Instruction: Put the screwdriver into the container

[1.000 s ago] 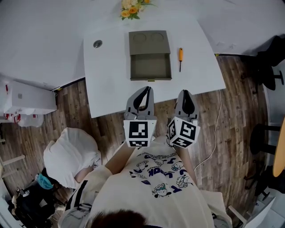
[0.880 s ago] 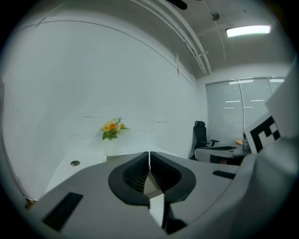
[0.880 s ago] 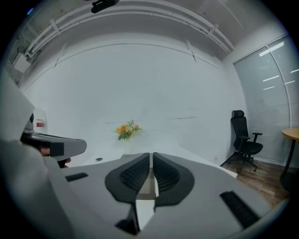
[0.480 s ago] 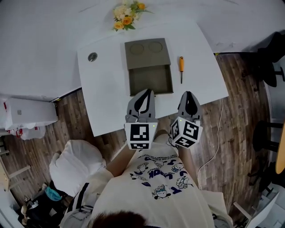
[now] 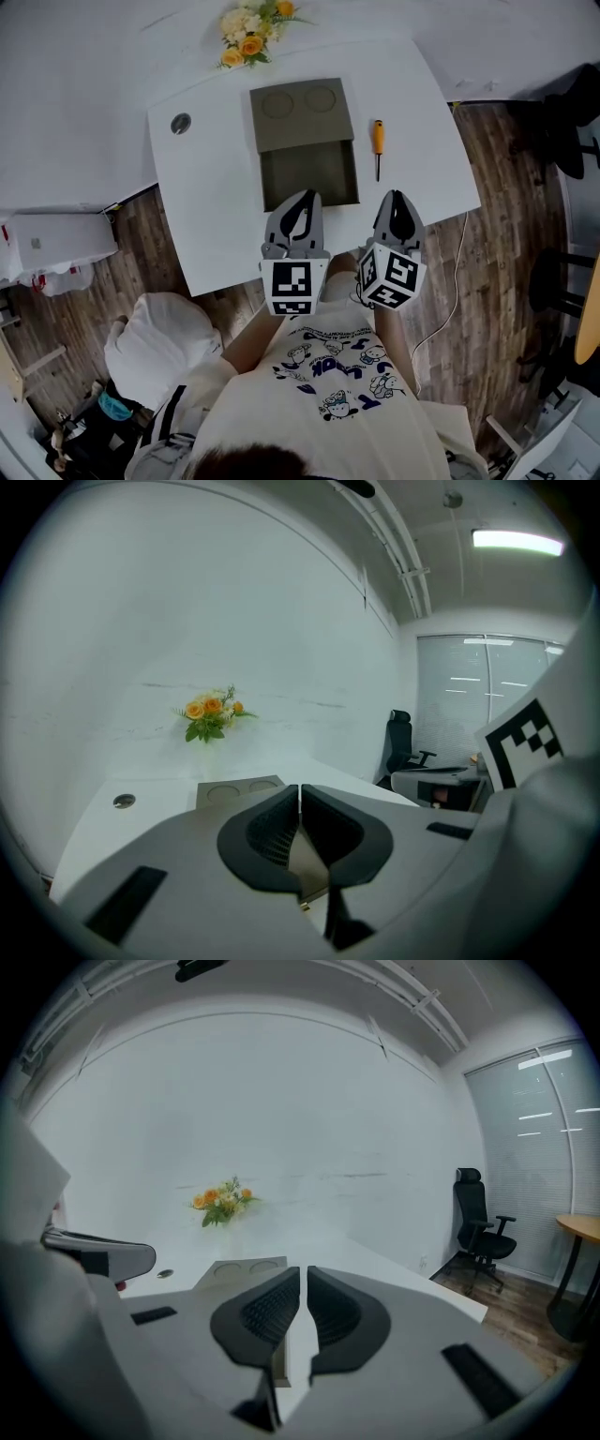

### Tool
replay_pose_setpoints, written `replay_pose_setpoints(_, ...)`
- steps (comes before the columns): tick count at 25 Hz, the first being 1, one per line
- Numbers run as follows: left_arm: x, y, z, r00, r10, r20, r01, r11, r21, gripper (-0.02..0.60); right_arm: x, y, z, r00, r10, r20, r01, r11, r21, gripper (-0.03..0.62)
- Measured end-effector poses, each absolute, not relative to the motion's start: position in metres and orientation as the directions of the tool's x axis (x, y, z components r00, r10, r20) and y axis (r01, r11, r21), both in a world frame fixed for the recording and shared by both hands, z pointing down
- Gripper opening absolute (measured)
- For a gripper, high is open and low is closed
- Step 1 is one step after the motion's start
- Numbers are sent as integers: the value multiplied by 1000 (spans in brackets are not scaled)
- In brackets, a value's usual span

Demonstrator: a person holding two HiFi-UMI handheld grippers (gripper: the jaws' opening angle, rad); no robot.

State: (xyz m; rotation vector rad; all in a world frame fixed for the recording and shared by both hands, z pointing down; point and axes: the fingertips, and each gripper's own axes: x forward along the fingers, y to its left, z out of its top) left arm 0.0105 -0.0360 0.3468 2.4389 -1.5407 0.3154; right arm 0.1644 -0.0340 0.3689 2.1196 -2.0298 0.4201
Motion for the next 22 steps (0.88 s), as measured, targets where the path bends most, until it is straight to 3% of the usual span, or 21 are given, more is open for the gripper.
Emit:
replay_pose_setpoints(19, 57, -113, 401, 311, -834, 455, -950, -291, 115, 21, 203, -143, 443, -129, -856, 501, -989, 73, -129, 48)
replay_pose_setpoints(22, 60, -120, 413, 296, -823, 485, -955, -273, 119, 23, 204, -156, 461, -143, -830, 540, -986, 73, -149, 127)
